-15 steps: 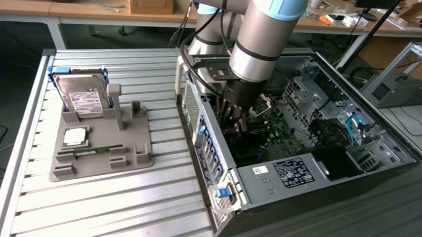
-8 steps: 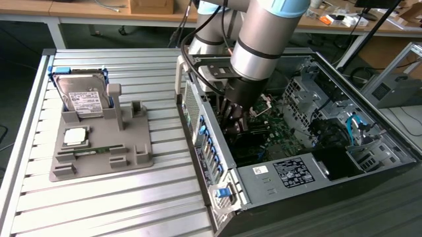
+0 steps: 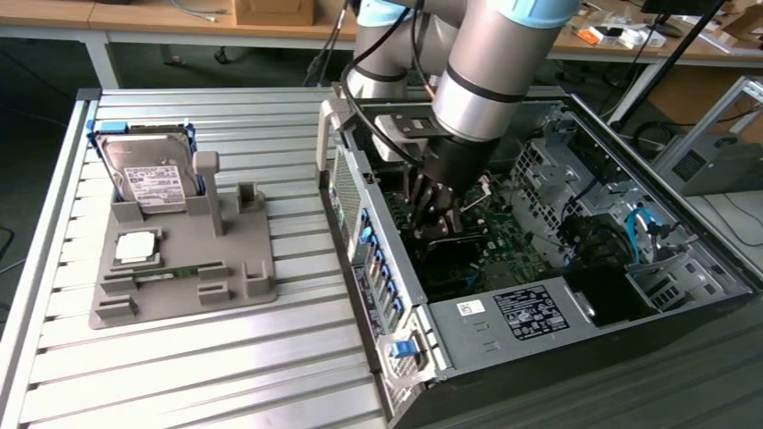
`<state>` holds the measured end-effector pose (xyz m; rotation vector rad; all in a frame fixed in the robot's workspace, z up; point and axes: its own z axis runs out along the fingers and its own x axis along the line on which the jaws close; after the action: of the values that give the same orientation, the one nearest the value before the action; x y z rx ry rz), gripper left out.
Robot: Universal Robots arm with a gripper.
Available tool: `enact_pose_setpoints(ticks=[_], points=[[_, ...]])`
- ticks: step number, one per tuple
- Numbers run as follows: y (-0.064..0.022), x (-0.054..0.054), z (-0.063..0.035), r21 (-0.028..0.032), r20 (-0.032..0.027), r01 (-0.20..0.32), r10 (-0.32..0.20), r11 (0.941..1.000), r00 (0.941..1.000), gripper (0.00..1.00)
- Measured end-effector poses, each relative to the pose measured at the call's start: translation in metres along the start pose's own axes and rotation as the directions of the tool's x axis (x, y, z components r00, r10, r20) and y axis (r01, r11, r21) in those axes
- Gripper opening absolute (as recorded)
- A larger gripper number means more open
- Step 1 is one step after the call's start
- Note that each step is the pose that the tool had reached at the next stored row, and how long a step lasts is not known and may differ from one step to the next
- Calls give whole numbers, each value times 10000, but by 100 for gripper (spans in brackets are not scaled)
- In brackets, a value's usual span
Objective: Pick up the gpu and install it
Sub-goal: 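Press down on the gpu until it lock into place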
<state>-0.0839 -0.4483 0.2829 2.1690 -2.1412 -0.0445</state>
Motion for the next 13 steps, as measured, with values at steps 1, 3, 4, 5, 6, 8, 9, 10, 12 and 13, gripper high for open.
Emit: enact_pose_setpoints(ticks=[1,3,4,5,6,8,9,10,12,13], points=[[-34,-1,-4,-9,-1,2,-2,10000,10000,11],[-58,-32,-7,-11,1,1,-1,10000,10000,11],[-59,-60,-8,-10,1,2,-2,10000,10000,11],[-59,-92,-9,-10,0,6,-6,10000,10000,11],[-59,-122,-11,-11,-2,11,-11,10000,10000,11],[-48,-139,-10,-10,-1,14,-14,10000,10000,11],[-36,-140,-5,-9,1,14,-14,10000,10000,11],[-24,-140,2,-10,0,14,-14,10000,10000,11],[-4,-141,15,-10,0,14,-14,10000,10000,11],[3,-142,23,-10,0,13,-13,10000,10000,11]])
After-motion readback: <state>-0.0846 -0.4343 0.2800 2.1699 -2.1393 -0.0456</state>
